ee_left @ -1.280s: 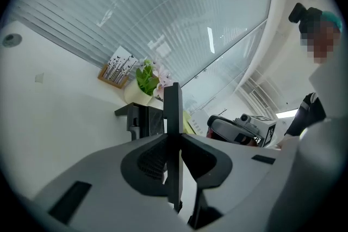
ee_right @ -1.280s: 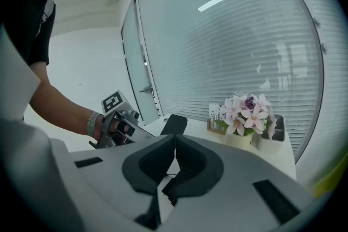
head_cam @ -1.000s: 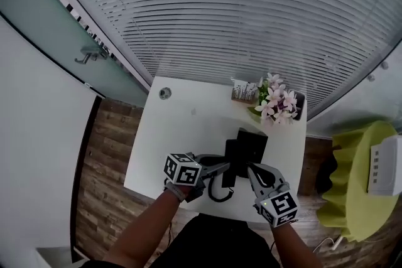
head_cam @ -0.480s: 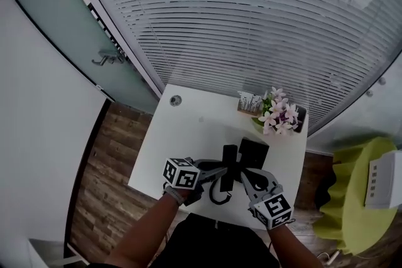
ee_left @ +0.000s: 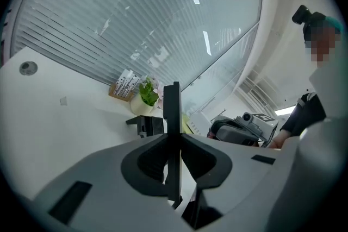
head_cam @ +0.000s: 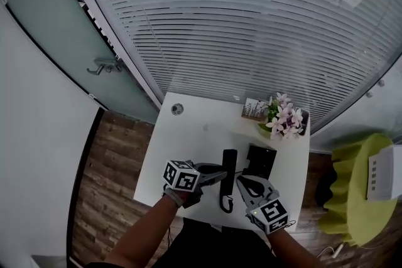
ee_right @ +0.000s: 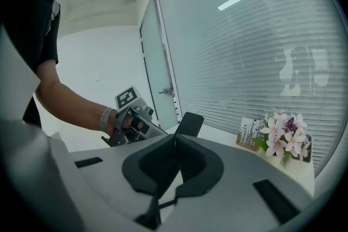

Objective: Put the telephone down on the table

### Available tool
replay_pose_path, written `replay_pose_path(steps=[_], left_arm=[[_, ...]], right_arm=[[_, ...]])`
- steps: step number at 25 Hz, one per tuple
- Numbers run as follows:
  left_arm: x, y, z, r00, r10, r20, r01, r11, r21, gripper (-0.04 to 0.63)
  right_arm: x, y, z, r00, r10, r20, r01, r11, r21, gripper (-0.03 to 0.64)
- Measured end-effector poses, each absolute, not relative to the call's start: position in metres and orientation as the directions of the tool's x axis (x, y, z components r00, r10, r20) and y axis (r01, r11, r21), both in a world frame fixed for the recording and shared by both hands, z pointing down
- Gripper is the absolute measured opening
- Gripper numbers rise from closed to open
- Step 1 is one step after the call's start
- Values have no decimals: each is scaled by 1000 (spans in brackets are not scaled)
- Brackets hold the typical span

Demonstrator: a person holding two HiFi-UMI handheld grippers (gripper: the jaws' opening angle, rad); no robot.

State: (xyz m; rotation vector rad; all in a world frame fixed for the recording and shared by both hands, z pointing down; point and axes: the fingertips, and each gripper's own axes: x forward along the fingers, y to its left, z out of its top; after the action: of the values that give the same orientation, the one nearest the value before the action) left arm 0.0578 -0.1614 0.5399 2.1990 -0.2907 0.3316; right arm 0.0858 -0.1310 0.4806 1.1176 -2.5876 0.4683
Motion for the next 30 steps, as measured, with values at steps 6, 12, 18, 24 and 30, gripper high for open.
replay_pose_path(steps=[6,12,18,24,30], left_arm=[[25,-174,546,939,-24,342,-287,-601,746,77],[-2,-185,552,939,13,345,-268,-601,753,77],[-32,-191,558,937,38,346,-258,-591,765,77],[-70,-204,555,938,32,345,-262,-588,766,77],[-107,-211,562,932,32,361,-275,-587,761,75]], right_arm=[[60,-139,483,-612,-679,406,-779,605,-163,23],[37,-149,480,-580,-700,417,-803,577,-147,23],[4,-156,482,-572,-704,421,-809,570,-144,23],[-36,-169,483,-571,-705,420,-809,570,-143,23],[-78,-178,485,-576,-703,416,-805,576,-142,23]])
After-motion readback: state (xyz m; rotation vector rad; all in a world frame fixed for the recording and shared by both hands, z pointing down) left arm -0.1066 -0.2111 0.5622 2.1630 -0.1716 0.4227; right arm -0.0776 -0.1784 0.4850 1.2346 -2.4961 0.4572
